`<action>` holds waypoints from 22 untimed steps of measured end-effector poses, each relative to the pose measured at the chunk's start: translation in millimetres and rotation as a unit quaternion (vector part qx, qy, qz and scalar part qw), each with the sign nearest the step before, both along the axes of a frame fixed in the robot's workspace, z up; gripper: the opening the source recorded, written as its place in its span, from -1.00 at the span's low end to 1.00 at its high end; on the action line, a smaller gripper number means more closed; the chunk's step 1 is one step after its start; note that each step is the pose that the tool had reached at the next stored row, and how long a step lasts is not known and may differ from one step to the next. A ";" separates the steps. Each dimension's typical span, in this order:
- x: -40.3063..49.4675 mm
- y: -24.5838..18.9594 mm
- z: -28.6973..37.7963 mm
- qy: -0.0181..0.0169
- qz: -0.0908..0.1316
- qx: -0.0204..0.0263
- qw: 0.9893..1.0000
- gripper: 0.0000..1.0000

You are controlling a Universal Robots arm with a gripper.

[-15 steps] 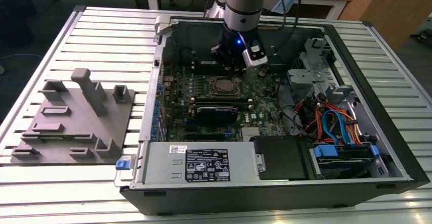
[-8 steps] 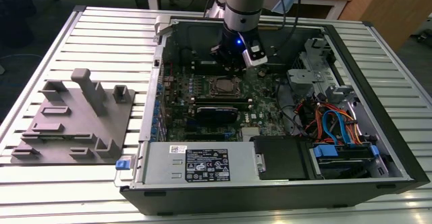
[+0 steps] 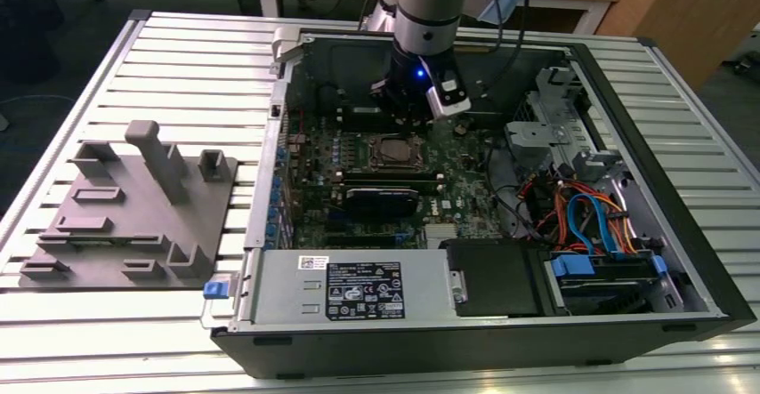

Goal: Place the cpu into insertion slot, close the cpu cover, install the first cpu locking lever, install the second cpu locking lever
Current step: 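Install the first cpu locking lever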

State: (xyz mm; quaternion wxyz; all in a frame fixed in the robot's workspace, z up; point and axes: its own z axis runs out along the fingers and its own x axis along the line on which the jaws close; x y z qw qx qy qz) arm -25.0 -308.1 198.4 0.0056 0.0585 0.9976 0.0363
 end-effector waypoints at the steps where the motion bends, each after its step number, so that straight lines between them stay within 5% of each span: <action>1: 0.0 0.0 0.2 0.000 0.000 0.000 1.000 -0.80; 7: 0.0 0.0 0.9 0.000 0.000 0.000 1.000 -0.80; 14: 0.2 0.7 -2.7 0.000 0.000 -0.010 1.000 -0.80; 22: 0.3 1.0 0.1 0.000 0.000 -0.009 1.000 -0.80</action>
